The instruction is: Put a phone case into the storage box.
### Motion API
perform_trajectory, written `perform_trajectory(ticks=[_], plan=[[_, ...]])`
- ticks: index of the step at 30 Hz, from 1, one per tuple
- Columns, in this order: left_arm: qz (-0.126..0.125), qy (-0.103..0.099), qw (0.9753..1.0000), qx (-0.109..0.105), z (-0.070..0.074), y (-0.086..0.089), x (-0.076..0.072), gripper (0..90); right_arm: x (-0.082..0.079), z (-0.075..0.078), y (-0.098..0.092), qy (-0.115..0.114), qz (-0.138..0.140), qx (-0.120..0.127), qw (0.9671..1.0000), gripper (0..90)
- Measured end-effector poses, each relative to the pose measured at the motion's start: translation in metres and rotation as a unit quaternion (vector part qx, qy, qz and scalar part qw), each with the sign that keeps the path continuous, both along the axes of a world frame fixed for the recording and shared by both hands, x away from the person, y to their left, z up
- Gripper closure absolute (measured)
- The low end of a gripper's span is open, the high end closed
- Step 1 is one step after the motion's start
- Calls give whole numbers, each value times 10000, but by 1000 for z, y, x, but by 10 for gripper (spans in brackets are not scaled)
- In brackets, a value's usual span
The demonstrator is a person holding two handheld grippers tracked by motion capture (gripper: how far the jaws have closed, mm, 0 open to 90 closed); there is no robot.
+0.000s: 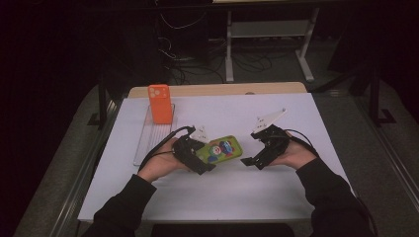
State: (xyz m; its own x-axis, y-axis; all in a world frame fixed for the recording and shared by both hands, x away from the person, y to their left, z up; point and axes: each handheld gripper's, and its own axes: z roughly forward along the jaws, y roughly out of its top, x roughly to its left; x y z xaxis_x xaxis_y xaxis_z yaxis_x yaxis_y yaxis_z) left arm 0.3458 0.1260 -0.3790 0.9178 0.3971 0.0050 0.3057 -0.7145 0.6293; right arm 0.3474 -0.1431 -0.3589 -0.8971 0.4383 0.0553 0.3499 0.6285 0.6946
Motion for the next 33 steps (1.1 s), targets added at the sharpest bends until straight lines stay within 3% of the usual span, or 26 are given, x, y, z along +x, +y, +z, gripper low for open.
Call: perform_trajectory(ticks=[3,6,9,11,12,14,15,18,21,25,33], plan=[[245,-5,9997,0,0,4,1,158,-4,-6,-1,163,-418,133,9989,0],[490,11,9987,-101,-2,7,-1,158,-8,-15,-4,81,-716,226,9971,0],[610,4,9981,-47,-5,9,-1,158,-12,-22,-6,100,-962,278,9949,0],[660,54,9978,19,-5,10,-2,158,-16,-26,-7,70,-1187,354,9923,0],[691,80,9976,-51,-6,10,-3,158,-19,-28,-6,100,-1328,456,9900,0],[693,106,9975,-50,-7,10,-4,158,-24,-34,-7,-99,-1577,553,9859,0],[683,103,9976,-9,-7,10,-4,158,-27,-38,-6,-92,-1697,600,9836,0],[665,118,9977,16,-9,8,-6,158,-32,-46,-2,-44,-1847,620,9808,0],[650,150,9978,63,-9,7,-6,157,-37,-51,0,-90,-1833,561,9814,0],[663,216,9976,32,-10,6,-7,157,-41,-55,-1,-44,-1932,680,9788,0],[654,225,9976,24,-10,7,-6,158,-42,-53,-2,-366,-1982,715,9769,0]])
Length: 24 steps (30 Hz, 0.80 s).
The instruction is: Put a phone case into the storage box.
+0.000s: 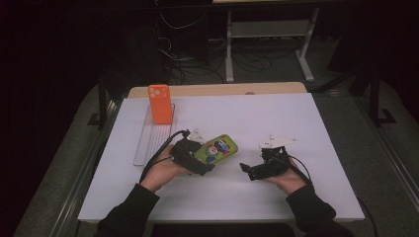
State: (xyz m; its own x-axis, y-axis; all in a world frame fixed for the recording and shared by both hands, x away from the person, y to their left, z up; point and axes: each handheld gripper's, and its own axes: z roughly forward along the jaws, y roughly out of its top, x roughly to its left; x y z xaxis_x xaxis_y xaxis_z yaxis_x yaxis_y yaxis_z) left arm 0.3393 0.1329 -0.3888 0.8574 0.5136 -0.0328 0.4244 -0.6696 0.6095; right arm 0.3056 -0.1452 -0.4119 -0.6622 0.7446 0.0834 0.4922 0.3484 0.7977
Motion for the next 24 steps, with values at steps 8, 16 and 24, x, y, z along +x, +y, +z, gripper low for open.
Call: perform_trajectory(ticks=[8,16,24], plan=[[12,-26,10000,-27,2,3,1,157,-1,-2,4,-415,192,-521,9976,0],[45,38,10000,-33,2,3,-1,157,-5,-1,9,-875,199,-936,9916,0],[16,64,9999,-80,1,3,0,157,-8,-2,13,-1383,288,-1536,9780,0]])
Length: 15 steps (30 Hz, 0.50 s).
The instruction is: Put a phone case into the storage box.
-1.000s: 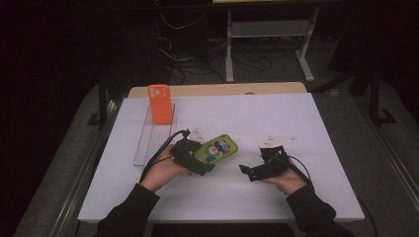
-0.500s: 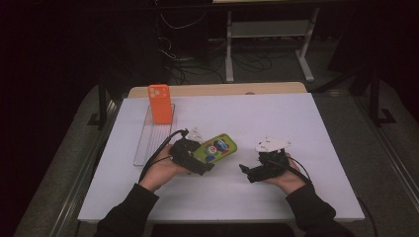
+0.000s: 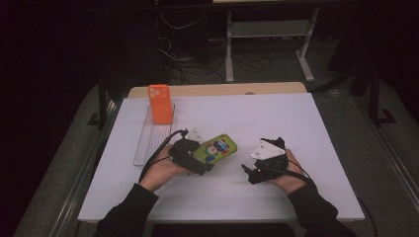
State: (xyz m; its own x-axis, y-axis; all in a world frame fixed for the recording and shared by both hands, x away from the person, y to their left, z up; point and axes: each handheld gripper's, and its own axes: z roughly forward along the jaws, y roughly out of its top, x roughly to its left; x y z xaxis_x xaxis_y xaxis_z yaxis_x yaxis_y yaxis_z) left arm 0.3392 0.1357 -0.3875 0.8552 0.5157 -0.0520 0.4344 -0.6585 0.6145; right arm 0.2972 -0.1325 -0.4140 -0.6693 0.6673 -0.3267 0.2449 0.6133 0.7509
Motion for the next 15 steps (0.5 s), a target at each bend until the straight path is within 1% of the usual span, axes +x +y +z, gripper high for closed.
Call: perform_trajectory(ticks=[1,2,3,4,7,9,10,11,12,13,14,15], plan=[[1,1,10000,-1,0,0,0,158,0,0,0,-82,46,-79,9999,0],[2,1,10000,-9,0,0,0,158,-1,0,1,-117,47,-124,9998,0],[4,3,10000,-7,0,0,0,158,-1,-1,1,-205,72,-228,9995,0],[-22,-34,10000,16,1,0,0,158,-2,-1,2,-278,87,-323,9991,0],[-20,-30,10000,34,0,0,0,157,-4,-2,5,-458,130,-583,9972,0],[-34,-36,10000,45,0,0,0,157,-5,-3,6,-657,219,-865,9938,0],[-38,-41,10000,45,0,0,0,157,-5,-3,7,-718,240,-933,9928,0],[-42,-46,10000,48,0,0,0,158,-6,-4,8,-825,270,-1029,9909,0],[-44,-45,10000,34,0,0,0,158,-7,-4,9,-942,329,-1148,9884,0],[-44,-44,10000,36,0,0,0,158,-8,-4,10,-1026,349,-1224,9865,0],[-67,-69,9999,60,1,0,1,158,-10,-4,11,-1096,331,-1258,9854,0],[-69,-38,9999,65,1,0,0,158,-11,-5,13,-1201,352,-1317,9833,0]])
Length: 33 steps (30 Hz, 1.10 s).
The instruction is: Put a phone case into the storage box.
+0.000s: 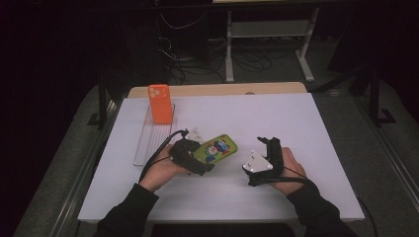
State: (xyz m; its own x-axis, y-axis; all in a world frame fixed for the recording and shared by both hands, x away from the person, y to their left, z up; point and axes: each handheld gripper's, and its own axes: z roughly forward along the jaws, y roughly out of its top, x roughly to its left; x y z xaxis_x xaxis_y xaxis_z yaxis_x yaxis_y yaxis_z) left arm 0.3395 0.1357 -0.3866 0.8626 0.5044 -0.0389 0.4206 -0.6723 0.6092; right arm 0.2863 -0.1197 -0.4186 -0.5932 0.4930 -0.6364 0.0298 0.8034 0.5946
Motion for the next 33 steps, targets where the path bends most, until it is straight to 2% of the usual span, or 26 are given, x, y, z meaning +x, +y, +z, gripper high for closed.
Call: perform_trajectory(ticks=[1,3,5,9,11,13,16,17,18,22,25,26,28,29,31,32,33], plan=[[129,8,9998,-163,-2,-2,-1,158,-1,0,1,-68,23,-56,10000,0],[68,-40,9999,-148,-1,-2,0,158,-3,-1,4,-269,46,-245,9993,0],[160,23,9996,-211,-1,-3,-2,158,-3,-4,6,-420,153,-468,9979,0],[147,-5,9997,-186,-1,-3,-1,158,-5,-5,10,-787,287,-921,9922,0],[80,-24,9999,-108,0,-2,-1,158,-7,-7,12,-984,279,-1000,9897,0],[57,38,10000,-55,1,-1,-1,158,-7,-8,14,-1246,370,-1263,9834,0],[52,17,10000,-73,0,-2,-1,158,-7,-11,17,-1463,494,-1627,9745,0],[34,13,10000,-48,1,-2,-1,158,-8,-13,18,-1498,486,-1677,9732,0],[14,-19,10000,-29,1,-2,-1,158,-8,-14,19,-1565,505,-1767,9704,0],[-9,-45,10000,10,2,-2,-1,158,-9,-15,25,-1785,590,-1895,9637,0],[28,8,10000,-38,1,-3,-2,158,-11,-17,29,-1882,733,-1939,9600,12],[36,6,10000,-45,1,-3,-2,158,-11,-16,31,-2014,793,-1983,9559,18],[27,-20,10000,-45,1,-4,-2,158,-11,-17,35,-2041,829,-2022,9542,41],[17,-28,10000,-46,1,-4,-2,158,-12,-19,38,-2051,823,-1974,9551,51],[15,-29,10000,-43,1,-4,-2,158,-13,-20,41,-2102,852,-2000,9532,68],[19,-21,10000,-37,1,-4,-2,158,-13,-19,42,-2189,928,-2029,9499,80],[18,-17,10000,-47,1,-4,-2,158,-13,-19,44,-2236,948,-2048,9482,108]])
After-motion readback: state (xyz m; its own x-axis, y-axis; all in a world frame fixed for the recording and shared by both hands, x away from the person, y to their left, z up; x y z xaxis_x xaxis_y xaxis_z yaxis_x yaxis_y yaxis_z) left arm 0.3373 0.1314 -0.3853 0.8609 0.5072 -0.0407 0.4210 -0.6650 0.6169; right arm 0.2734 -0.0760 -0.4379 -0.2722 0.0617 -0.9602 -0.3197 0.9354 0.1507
